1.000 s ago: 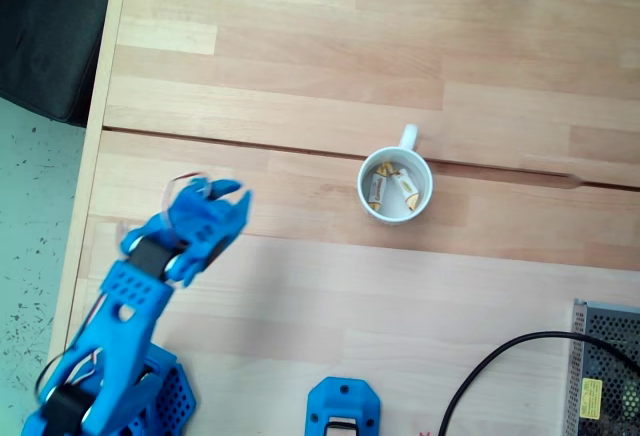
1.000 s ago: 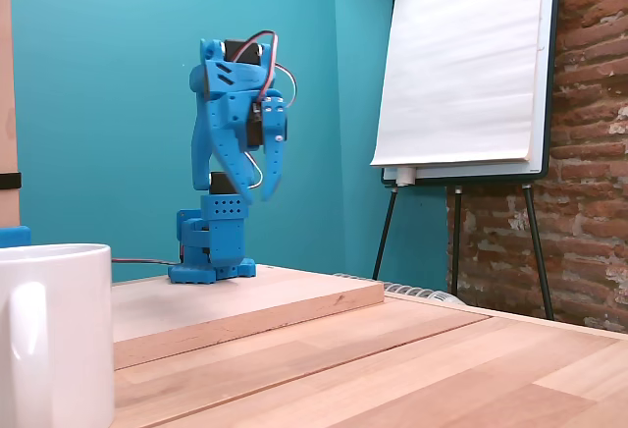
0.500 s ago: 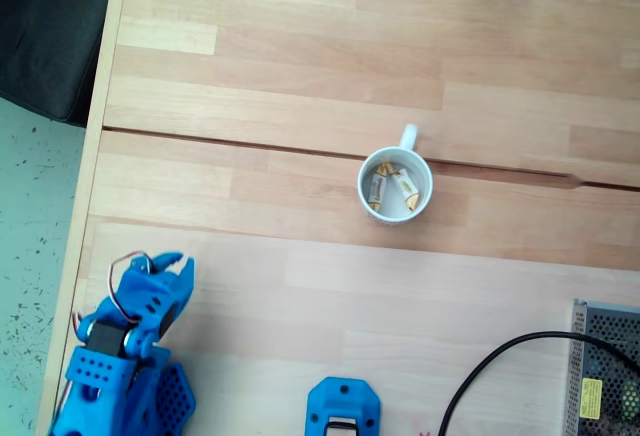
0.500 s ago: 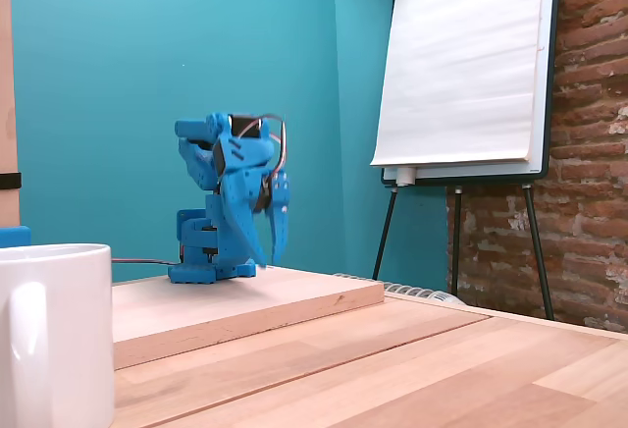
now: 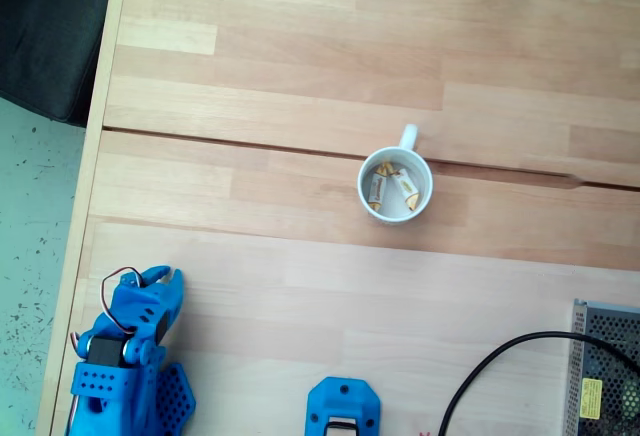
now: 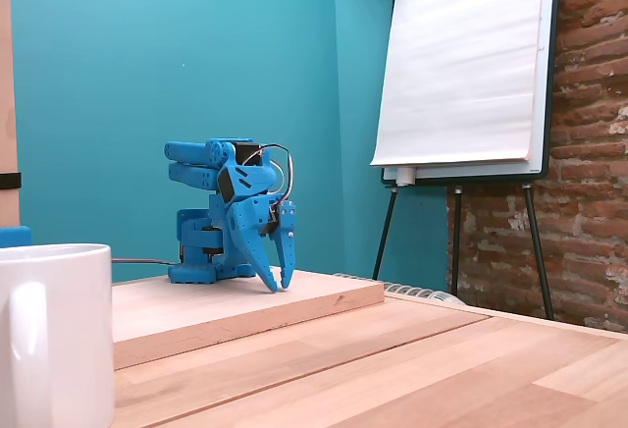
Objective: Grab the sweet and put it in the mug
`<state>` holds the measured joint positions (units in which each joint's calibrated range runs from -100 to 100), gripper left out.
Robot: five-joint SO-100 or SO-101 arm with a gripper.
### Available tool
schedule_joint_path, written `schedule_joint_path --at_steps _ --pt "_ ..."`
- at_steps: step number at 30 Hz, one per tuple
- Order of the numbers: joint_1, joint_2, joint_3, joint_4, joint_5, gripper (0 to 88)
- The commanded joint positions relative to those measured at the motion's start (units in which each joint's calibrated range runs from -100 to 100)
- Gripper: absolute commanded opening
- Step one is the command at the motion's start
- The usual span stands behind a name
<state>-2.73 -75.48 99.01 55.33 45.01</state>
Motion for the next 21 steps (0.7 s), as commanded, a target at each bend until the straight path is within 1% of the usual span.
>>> schedule_joint_path --at_steps 1,21 --pt "-0.46 -0.51 0.99 0.15 -0.10 5.5" --pt "-1.04 -0.43 0.99 0.15 -0.05 5.5"
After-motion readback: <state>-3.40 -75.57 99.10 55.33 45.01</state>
